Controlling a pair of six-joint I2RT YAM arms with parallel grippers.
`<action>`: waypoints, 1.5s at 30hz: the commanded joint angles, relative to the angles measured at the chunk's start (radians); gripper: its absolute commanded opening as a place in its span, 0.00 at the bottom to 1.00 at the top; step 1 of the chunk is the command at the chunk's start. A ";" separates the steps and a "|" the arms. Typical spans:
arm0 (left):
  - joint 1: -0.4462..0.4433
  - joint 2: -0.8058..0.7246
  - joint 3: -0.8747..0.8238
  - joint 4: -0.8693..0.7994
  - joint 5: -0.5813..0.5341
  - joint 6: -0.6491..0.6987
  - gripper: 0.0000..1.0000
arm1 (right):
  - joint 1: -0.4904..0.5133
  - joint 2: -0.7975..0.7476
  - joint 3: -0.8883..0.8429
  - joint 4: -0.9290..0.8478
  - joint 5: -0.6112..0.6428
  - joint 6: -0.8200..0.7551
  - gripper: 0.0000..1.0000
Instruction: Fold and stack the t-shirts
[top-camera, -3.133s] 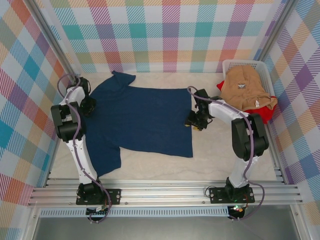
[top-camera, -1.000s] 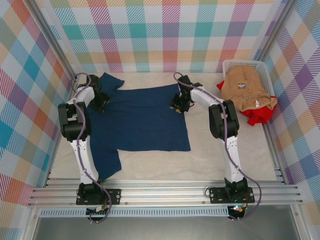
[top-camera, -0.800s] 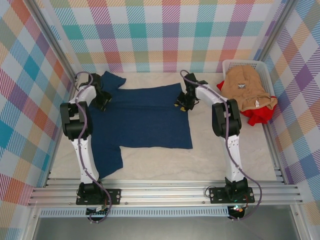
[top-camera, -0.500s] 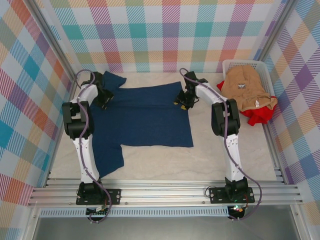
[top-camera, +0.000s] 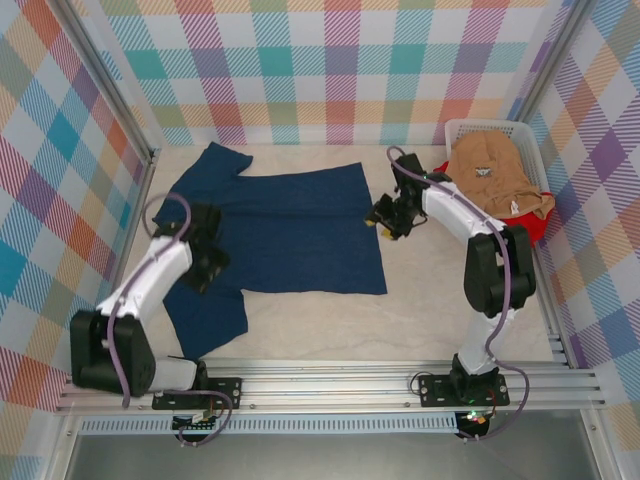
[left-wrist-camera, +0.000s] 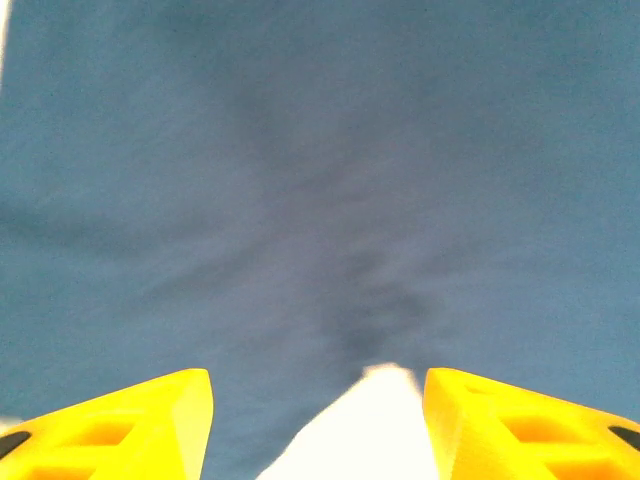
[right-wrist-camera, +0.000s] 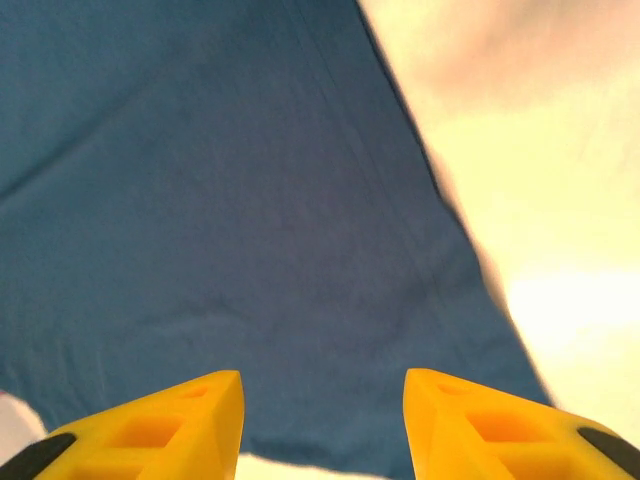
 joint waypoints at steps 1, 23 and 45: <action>0.007 -0.111 -0.157 -0.091 0.022 -0.137 0.58 | 0.005 -0.019 -0.148 0.022 -0.148 0.043 0.44; -0.025 0.120 -0.168 0.109 0.084 -0.107 0.58 | -0.053 0.245 -0.015 -0.033 0.000 -0.040 0.35; -0.275 0.126 -0.041 -0.008 -0.027 -0.230 0.62 | -0.110 0.133 -0.032 -0.046 0.132 -0.125 0.43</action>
